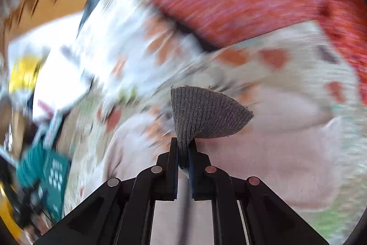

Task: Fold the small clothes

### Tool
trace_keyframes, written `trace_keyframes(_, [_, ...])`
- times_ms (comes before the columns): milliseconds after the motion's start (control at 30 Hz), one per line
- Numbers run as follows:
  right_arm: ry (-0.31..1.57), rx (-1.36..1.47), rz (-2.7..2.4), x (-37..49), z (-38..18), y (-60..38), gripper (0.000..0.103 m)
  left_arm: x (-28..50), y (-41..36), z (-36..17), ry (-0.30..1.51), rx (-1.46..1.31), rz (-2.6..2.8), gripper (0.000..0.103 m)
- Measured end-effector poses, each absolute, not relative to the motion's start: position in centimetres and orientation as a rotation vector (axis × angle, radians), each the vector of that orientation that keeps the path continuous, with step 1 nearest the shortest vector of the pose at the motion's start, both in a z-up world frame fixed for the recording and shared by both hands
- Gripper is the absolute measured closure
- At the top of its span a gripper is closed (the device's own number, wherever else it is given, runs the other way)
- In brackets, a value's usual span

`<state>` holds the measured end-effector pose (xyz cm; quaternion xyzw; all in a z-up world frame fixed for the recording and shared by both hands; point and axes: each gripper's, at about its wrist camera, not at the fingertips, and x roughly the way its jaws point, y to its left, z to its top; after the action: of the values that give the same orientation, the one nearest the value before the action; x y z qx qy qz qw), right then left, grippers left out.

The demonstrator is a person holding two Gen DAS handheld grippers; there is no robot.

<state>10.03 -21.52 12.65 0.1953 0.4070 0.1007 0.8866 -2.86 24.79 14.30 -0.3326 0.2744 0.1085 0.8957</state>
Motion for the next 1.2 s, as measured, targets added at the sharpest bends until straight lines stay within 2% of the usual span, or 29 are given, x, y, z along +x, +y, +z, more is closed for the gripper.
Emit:
trace_keyframes(267, [1.017, 0.216, 0.365, 14.0, 4.8, -6.7, 0.095, -2.5, 26.4, 13.5, 0.588, -0.714, 0.245, 0.030])
trace_keyframes(400, [1.108, 0.180, 0.448, 14.2, 2.0, -4.5, 0.086, -2.4, 26.6, 13.2, 0.596, -0.722, 0.245, 0.030])
trace_keyframes(600, [1.052, 0.277, 0.554, 12.6, 4.6, -6.8, 0.080, -2.2, 26.5, 12.7, 0.617, -0.739, 0.250, 0.030])
trace_keyframes(867, [1.033, 0.089, 0.477, 9.6, 5.4, -7.8, 0.080, -1.9, 26.1, 12.5, 0.630, -0.728, 0.255, 0.030])
trace_keyframes(1000, [1.051, 0.051, 0.532, 7.8, 4.6, -5.5, 0.080, -2.6, 28.0, 12.9, 0.608, -0.733, 0.316, 0.030])
trace_keyframes(1100, [1.035, -0.081, 0.621, 5.2, 4.5, -1.1, 0.079, -4.4, 31.1, 13.3, 0.558, -0.746, 0.459, 0.030])
trace_keyframes(1200, [0.984, -0.226, 0.736, 1.7, 4.4, 4.2, 0.068, -6.9, 34.4, 13.6, 0.500, -0.764, 0.602, 0.030])
